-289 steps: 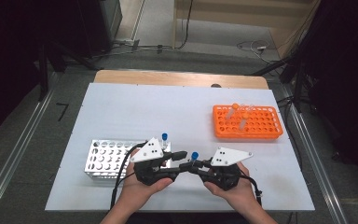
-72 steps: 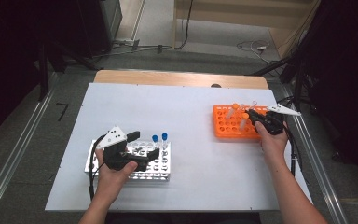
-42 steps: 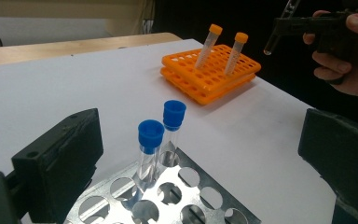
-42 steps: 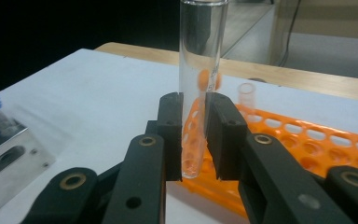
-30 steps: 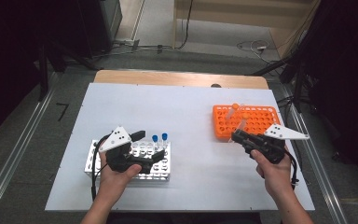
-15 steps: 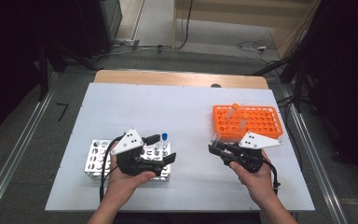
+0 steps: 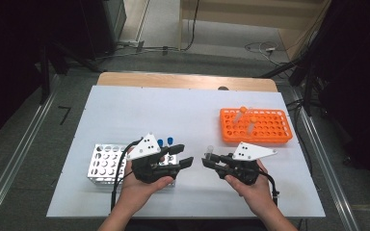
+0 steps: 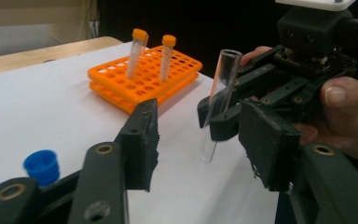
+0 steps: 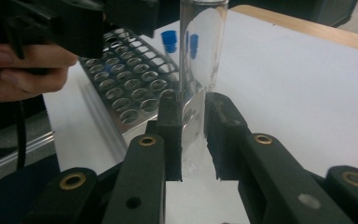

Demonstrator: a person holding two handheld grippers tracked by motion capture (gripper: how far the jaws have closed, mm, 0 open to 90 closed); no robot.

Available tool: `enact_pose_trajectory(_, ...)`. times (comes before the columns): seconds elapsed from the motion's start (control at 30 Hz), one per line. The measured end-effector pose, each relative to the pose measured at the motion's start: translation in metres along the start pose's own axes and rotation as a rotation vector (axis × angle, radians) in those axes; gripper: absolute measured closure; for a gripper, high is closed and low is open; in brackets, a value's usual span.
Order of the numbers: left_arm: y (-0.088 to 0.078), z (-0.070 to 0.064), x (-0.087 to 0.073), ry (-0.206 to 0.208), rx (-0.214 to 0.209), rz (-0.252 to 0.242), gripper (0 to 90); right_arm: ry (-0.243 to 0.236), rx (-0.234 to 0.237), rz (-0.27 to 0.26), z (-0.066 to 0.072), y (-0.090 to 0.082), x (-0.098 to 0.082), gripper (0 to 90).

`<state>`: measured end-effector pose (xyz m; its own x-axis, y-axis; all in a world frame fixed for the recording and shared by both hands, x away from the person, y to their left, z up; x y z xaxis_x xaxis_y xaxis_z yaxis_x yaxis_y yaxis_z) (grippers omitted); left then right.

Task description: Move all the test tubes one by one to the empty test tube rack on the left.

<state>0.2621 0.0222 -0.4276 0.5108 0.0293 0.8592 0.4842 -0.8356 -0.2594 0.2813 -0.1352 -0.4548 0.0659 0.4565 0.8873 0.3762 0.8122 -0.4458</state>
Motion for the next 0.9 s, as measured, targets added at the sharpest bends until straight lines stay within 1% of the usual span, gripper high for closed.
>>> enact_pose_trajectory(0.07,0.003,-0.003,0.0,0.011,-0.019,0.006,52.4,-0.006,0.007,0.001,0.003,0.003,0.001,74.1)
enact_pose_trajectory(0.13,0.006,-0.006,0.0,0.012,-0.031,0.012,54.1,-0.008,0.015,-0.001,0.006,0.005,0.002,74.1)
enact_pose_trajectory(0.3,0.014,-0.011,-0.001,0.01,-0.047,0.026,56.4,-0.021,0.033,-0.003,0.013,0.008,0.004,74.1)
enact_pose_trajectory(0.37,0.016,-0.011,-0.002,0.011,-0.043,0.036,57.6,-0.026,0.042,-0.003,0.016,0.009,0.005,74.1)
enact_pose_trajectory(0.5,0.021,-0.012,-0.003,0.003,-0.05,0.046,62.1,-0.036,0.058,-0.003,0.022,0.01,0.007,74.1)
enact_pose_trajectory(0.7,0.022,-0.013,-0.005,0.009,-0.057,0.054,69.7,-0.036,0.07,0.003,0.025,0.013,0.006,74.1)
enact_pose_trajectory(0.77,0.022,-0.014,-0.005,0.016,-0.057,0.053,72.4,-0.036,0.071,0.004,0.025,0.013,0.006,74.0)
enact_pose_trajectory(0.9,0.022,-0.014,-0.005,0.041,-0.039,0.045,75.2,-0.035,0.075,0.006,0.026,0.013,0.006,74.0)
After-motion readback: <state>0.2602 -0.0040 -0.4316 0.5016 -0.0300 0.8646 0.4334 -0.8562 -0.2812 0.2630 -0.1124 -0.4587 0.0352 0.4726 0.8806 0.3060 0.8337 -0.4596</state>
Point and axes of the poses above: each handheld gripper's, and its own axes: y roughly forward along the jaws, x roughly out of its top, z roughly to its left, the point moved 7 cm from there along y, roughly forward along the jaws, and after that the axes turned 14 degrees about -y, right-handed, at the moved point
